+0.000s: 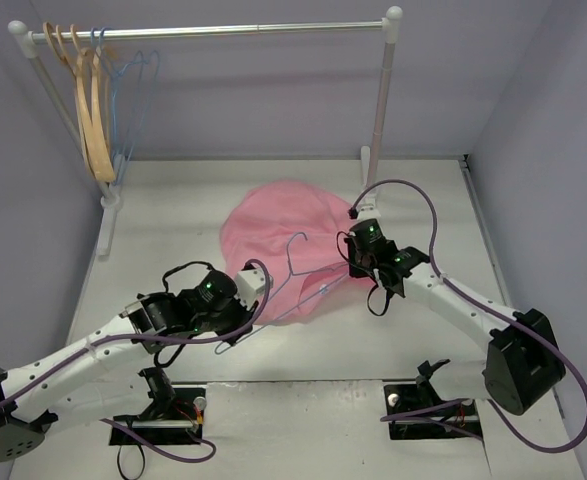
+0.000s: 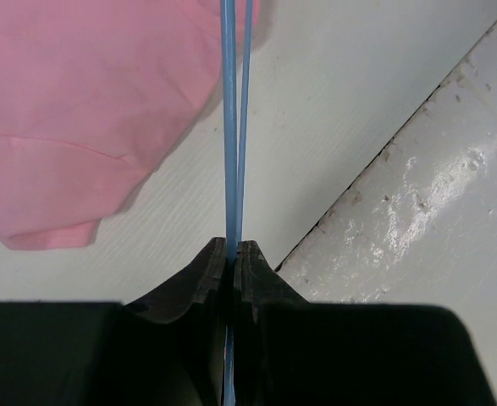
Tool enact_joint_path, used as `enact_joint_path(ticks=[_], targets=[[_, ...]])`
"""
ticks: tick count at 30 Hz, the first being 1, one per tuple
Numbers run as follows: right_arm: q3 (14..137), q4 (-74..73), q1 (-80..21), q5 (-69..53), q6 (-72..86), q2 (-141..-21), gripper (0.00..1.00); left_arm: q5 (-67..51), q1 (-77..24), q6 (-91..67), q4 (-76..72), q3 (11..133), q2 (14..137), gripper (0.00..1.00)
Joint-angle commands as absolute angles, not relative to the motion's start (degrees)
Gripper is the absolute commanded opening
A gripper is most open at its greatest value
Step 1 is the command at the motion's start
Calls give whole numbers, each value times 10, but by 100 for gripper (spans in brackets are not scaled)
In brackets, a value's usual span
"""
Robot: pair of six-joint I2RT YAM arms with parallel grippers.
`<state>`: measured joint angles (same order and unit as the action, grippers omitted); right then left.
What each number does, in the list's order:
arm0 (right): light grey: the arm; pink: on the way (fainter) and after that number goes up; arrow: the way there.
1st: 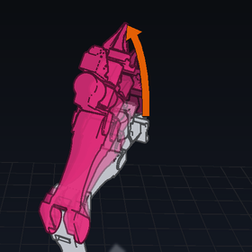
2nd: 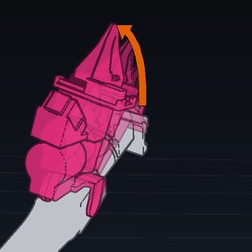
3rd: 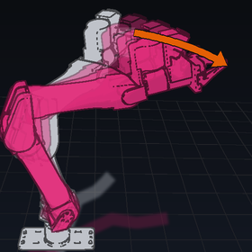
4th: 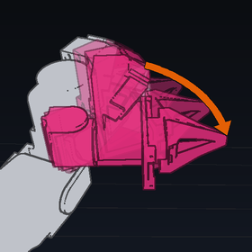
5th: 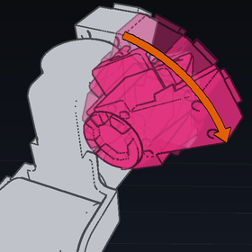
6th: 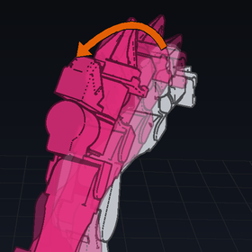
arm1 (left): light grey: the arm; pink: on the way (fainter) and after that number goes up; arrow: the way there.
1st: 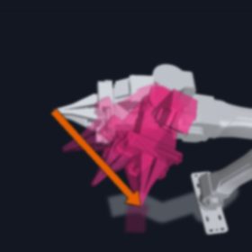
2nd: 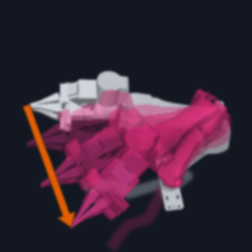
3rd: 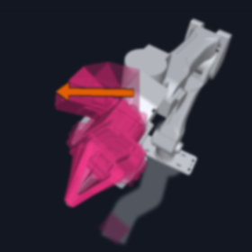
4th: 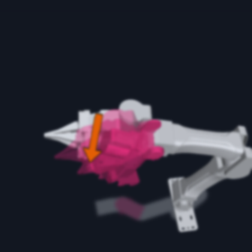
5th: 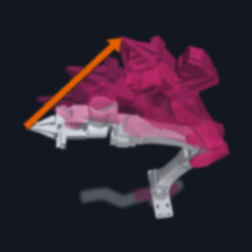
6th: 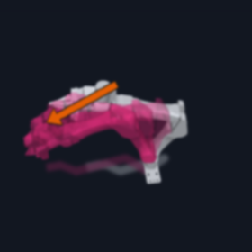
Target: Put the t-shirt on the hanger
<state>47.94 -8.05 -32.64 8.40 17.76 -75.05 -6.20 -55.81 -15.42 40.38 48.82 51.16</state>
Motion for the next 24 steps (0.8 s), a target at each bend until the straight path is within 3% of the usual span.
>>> enact_joint_path(ticks=[1, 15, 24], targets=[[519, -80, -323, 74, 158, -718, 5, -71, -568, -161, 324, 498, 515, 0], [627, -105, -333, 15, 81, -669, 7, -101, -614, -127, 113, 443, 538, 0], [705, -119, -358, -47, 32, -656, 6, -22, -613, -81, 50, 454, 495, 0]])
